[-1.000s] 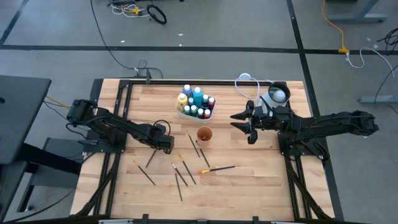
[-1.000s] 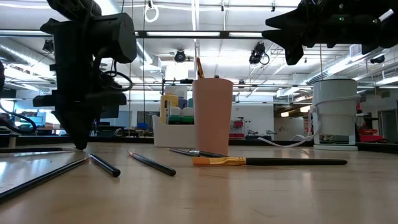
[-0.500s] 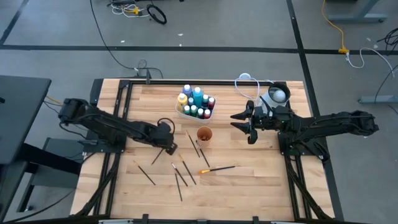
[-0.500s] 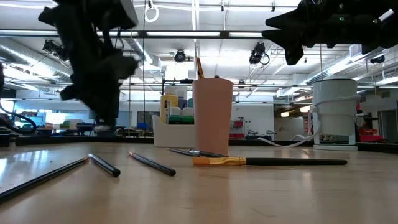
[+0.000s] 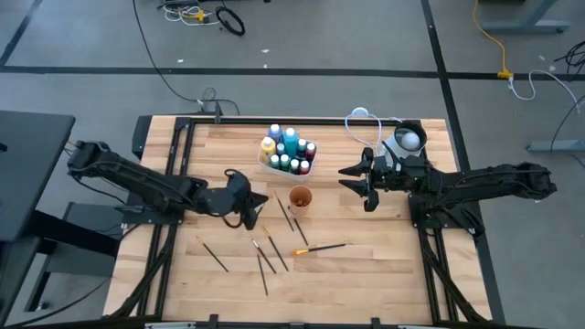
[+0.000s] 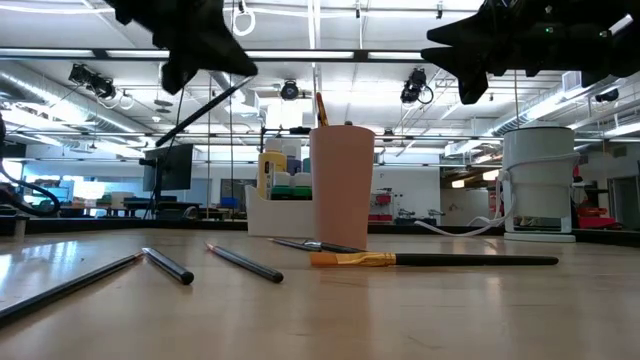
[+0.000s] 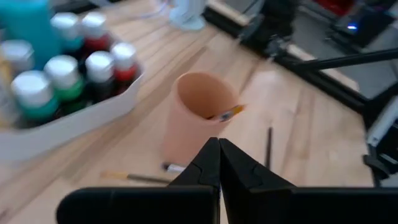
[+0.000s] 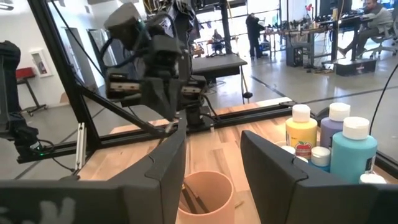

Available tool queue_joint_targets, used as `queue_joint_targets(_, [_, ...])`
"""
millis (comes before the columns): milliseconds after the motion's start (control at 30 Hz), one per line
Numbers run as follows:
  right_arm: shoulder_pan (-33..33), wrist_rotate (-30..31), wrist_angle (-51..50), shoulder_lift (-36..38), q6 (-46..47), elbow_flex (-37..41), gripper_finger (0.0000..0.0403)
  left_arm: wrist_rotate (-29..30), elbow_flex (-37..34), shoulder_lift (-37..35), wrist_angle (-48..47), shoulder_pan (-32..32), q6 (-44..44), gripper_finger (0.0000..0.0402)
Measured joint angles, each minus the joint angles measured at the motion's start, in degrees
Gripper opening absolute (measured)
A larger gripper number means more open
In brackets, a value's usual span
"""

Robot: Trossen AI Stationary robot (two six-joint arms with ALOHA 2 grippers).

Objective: Pick & Place Paint Supplies
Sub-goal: Put the black paint brush into the orange cup

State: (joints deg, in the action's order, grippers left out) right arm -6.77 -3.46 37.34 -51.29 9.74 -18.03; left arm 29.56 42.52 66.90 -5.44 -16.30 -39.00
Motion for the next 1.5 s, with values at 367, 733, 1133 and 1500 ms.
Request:
queue_joint_targets(367, [0.0,0.0,-0.2,0.0,0.0,0.0,0.0158,2.9,0.0,0.1,10.3,-2.4,10.2,0.0001])
queue_joint_targets(733, [0.0,0.0,-0.1,0.0,0.0,0.0,0.0158,4.1,0.0,0.2,21.1,-2.6,24.7,0.0001])
queue_joint_targets(1133, [0.0,0.0,0.0,0.0,0.0,0.0,0.0158,3.9,0.0,1.9,37.2,-2.2,41.6,0.0001])
queue_joint_targets(1500, [0.0,0.0,0.4,0.0,0.0,0.0,0.0158,-0.1,0.0,15.7,62.5,2.3,51.7,0.0001])
